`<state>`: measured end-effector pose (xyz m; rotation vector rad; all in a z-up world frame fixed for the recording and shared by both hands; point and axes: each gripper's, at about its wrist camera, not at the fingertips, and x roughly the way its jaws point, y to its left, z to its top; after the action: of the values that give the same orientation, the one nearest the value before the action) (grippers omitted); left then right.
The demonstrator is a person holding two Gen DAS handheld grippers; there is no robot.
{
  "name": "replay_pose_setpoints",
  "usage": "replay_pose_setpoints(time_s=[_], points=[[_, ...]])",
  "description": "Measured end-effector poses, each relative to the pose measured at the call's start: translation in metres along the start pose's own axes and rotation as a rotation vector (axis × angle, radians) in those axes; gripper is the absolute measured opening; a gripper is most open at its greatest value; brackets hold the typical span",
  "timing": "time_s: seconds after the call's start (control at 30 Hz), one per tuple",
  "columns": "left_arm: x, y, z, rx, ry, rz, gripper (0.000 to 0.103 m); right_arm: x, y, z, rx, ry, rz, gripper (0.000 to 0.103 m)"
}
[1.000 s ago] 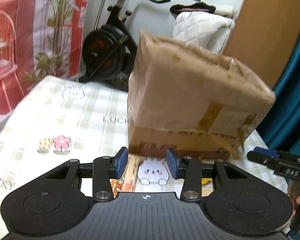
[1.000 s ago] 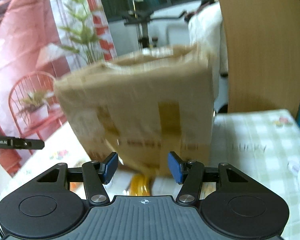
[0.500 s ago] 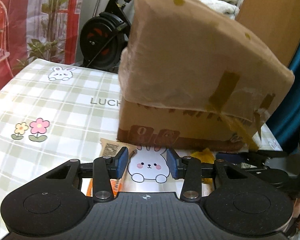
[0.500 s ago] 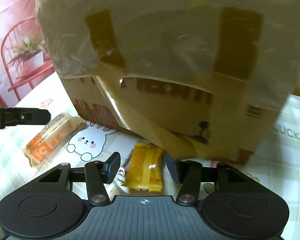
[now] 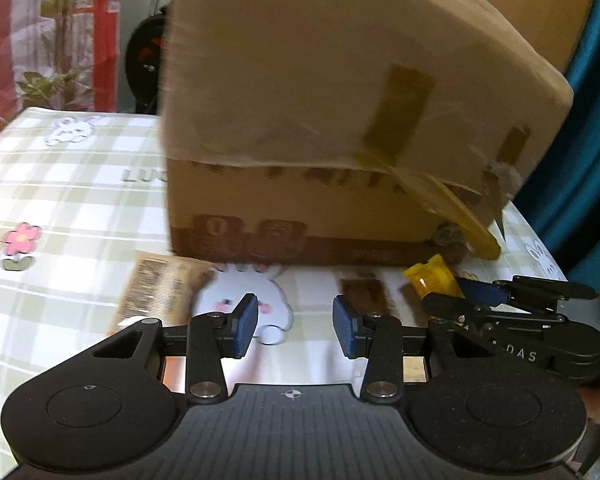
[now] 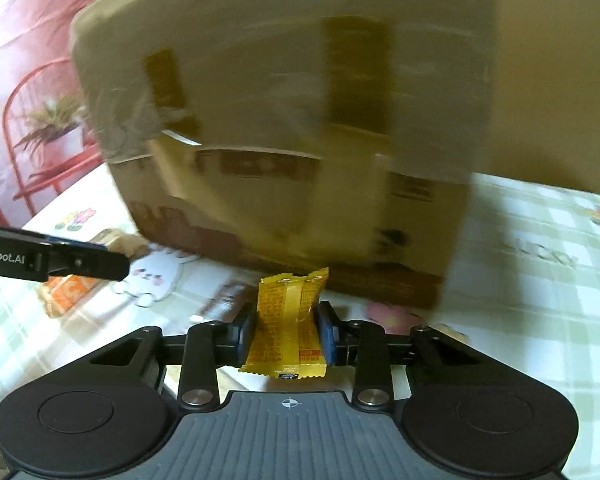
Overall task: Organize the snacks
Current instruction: 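Lower both tools back toward the remaining snacks in front of the box, then grasp the small red-brown packet with the left tool while the right tool grasps the yellow bar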
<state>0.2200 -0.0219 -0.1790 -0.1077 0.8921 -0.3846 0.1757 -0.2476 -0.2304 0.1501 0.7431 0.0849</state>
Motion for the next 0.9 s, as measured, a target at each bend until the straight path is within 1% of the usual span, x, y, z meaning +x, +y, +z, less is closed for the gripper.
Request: replay_pose_setpoints(time_s=[0.17,0.3,0.4,0.5,0.67,0.73,0.8,0.9], points=[[0.019,-0.023,-0.001,0.026,0.026,-0.024,0.044,-0.006,-0.027,-0.017,0.057,-0.034,-0.052,0.03],[0.033,-0.039,0.001,0.048,0.038,-0.025,0.047,-0.009,-0.036,-0.026,0.08,-0.066,-0.061,0.03],[0.041,-0.048,0.003,0.059,0.039,-0.005,0.054,-0.01,-0.036,-0.027,0.068,-0.088,-0.063,0.03],[0.047,-0.052,0.004,0.056,0.04,0.011,0.056,-0.01,-0.036,-0.031,0.064,-0.088,-0.057,0.03],[0.063,-0.062,0.004,0.08,0.064,0.05,0.058,-0.016,-0.04,-0.033,0.074,-0.104,-0.041,0.03],[0.066,-0.066,0.004,0.086,0.06,0.062,0.061,-0.013,-0.038,-0.033,0.077,-0.109,-0.034,0.03],[0.069,-0.069,0.005,0.099,0.059,0.072,0.064,-0.013,-0.039,-0.033,0.079,-0.113,-0.029,0.03],[0.073,-0.08,0.003,0.134,0.057,0.1,0.064,-0.014,-0.039,-0.034,0.078,-0.118,-0.02,0.03]])
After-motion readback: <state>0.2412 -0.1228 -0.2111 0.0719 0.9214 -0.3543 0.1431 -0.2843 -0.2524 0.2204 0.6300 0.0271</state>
